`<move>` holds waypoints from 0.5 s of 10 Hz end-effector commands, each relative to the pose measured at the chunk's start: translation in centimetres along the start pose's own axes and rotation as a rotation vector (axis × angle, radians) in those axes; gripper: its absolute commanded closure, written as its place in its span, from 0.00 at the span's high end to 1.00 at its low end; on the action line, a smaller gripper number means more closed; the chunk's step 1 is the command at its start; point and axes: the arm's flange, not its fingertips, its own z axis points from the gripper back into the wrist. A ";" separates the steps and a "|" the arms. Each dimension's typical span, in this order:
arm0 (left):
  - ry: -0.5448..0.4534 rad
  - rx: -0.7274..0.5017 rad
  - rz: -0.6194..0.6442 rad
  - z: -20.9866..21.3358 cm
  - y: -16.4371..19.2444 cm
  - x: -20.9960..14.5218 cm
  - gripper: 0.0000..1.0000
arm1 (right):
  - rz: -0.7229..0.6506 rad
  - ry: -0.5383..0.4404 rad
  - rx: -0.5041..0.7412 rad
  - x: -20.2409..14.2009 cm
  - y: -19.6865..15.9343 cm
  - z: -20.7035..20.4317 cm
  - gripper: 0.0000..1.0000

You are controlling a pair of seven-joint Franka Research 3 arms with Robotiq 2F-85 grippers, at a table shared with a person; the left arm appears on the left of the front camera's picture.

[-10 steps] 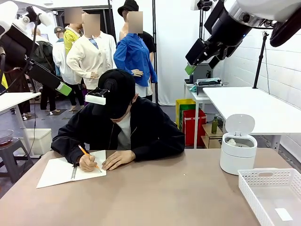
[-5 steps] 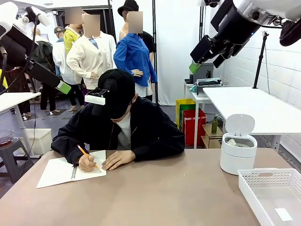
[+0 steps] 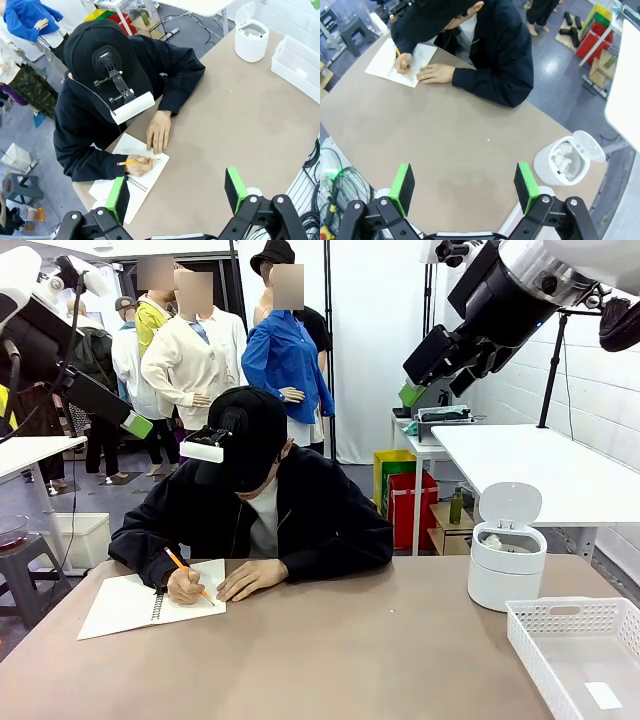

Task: Sort the paper based on its condition.
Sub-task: If a person hands you a paper, place it in the Organizing basket , and if it's crumpled, put it in the Trash can.

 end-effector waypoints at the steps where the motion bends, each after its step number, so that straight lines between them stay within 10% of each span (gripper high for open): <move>1: 0.003 -0.004 -0.003 0.2 -0.2 -0.1 1.00 | -0.002 0.001 -0.010 0.0 0.1 0.0 1.00; 5: 0.003 -0.004 -0.003 0.2 -0.2 -0.1 1.00 | -0.002 0.001 -0.010 0.0 0.1 0.0 1.00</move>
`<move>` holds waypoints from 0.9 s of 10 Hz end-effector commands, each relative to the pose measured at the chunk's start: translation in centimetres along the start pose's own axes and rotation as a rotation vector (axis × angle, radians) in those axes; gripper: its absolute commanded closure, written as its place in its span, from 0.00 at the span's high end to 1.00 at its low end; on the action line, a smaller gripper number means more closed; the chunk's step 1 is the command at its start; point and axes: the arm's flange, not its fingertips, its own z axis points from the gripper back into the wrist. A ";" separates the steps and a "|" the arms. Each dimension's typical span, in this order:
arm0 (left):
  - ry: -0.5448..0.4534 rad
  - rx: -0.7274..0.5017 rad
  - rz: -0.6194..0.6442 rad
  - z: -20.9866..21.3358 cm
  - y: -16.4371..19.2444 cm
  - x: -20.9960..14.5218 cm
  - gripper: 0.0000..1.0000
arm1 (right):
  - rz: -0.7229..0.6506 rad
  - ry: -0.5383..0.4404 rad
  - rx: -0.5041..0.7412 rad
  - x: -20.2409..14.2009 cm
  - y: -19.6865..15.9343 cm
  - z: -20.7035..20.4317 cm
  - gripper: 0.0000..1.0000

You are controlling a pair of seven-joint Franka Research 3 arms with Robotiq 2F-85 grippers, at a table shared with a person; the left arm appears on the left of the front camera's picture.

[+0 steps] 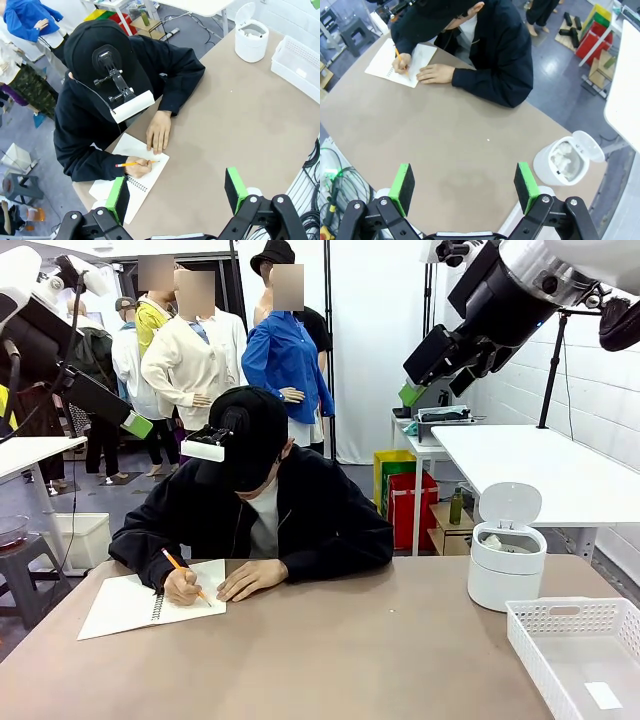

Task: Sort the paper based on its condition.
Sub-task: If a person hands you a paper, place it in the Organizing basket , and if it's crumpled, put it in the Trash can.

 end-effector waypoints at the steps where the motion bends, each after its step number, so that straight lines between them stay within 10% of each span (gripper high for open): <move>1: 0.004 -0.004 -0.003 0.2 -0.1 -0.1 1.00 | -0.003 0.001 -0.005 0.0 0.0 0.0 1.00; 9: 0.004 -0.004 -0.003 0.2 -0.1 -0.1 1.00 | -0.003 0.001 -0.005 0.0 0.0 0.0 1.00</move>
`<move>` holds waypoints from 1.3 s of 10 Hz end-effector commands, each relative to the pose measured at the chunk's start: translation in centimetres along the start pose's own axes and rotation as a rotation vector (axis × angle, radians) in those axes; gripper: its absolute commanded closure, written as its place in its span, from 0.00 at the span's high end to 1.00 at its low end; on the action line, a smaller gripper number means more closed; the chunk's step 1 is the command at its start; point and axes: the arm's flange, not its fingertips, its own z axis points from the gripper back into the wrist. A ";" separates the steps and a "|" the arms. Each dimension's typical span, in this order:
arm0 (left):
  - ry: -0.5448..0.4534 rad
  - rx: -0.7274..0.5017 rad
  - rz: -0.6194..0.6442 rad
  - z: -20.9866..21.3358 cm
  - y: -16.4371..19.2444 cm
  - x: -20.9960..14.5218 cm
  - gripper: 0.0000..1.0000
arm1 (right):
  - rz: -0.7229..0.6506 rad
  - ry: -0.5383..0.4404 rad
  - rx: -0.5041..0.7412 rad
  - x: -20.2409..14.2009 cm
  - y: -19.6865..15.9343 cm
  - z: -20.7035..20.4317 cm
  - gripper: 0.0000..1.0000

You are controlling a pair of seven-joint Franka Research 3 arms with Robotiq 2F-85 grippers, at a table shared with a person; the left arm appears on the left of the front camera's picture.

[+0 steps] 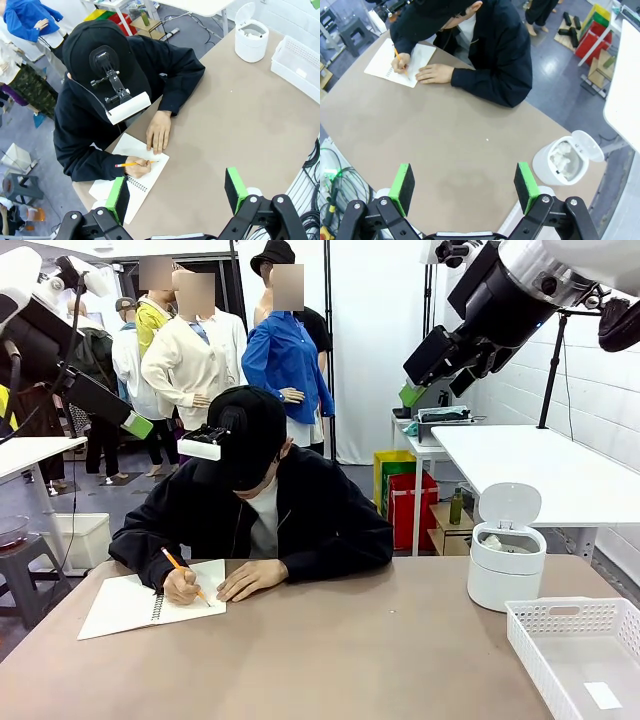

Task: Sort the paper based on its condition.
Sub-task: If a person hands you a paper, place it in the Organizing basket , and if it's crumpled, put it in the Trash can.

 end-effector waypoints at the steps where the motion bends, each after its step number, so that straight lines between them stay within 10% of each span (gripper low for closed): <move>1: 0.003 -0.004 -0.003 0.2 -0.1 -0.1 1.00 | -0.003 0.001 -0.002 0.0 0.0 0.0 1.00; 13: 0.051 0.080 0.043 3.0 2.5 -1.9 1.00 | -0.003 0.001 -0.002 0.0 0.0 0.0 1.00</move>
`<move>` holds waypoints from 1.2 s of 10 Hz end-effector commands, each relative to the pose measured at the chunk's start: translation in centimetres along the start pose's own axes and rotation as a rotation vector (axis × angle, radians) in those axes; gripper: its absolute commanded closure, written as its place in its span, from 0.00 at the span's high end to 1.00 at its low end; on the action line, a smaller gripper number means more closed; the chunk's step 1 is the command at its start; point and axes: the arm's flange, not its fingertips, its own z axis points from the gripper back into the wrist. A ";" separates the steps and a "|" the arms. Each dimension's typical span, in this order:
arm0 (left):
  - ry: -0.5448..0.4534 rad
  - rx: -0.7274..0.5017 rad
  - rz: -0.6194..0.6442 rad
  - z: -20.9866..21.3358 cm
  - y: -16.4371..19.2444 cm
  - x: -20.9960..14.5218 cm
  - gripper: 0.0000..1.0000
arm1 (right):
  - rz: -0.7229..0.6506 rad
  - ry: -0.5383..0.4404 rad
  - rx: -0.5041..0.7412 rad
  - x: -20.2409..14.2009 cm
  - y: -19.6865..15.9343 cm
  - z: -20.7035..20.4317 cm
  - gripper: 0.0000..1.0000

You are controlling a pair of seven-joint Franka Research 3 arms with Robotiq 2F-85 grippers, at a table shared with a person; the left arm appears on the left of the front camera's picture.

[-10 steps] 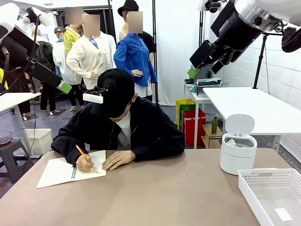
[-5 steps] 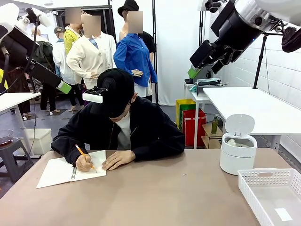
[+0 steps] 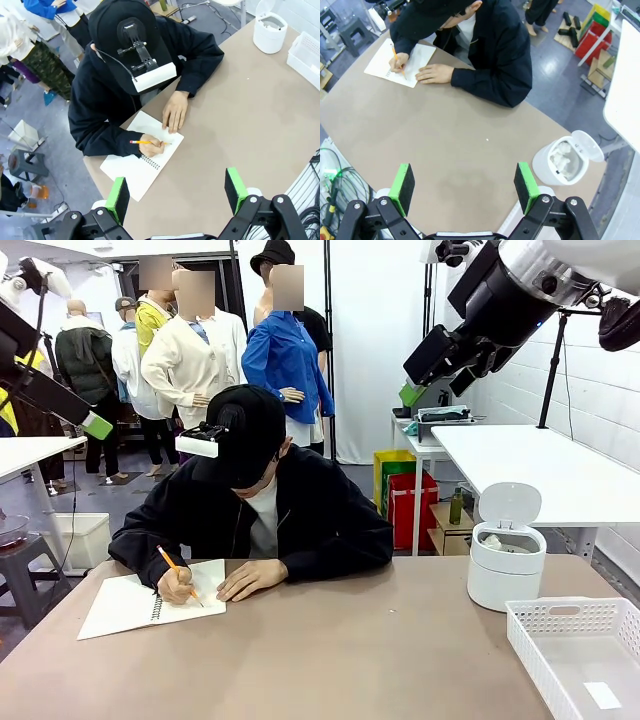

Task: Sort the paper based on its condition.
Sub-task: If a person hands you a paper, place it in the Organizing basket , and if it's crumpled, put it in the Trash can.

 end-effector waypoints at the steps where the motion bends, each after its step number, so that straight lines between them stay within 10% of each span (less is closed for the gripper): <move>1: -0.018 -0.001 -0.029 0.4 0.2 0.2 1.00 | -0.003 0.001 -0.001 0.0 0.0 0.0 1.00; 12: -0.009 0.003 -0.007 0.3 0.0 0.1 1.00 | -0.003 0.001 -0.001 0.0 0.0 0.0 1.00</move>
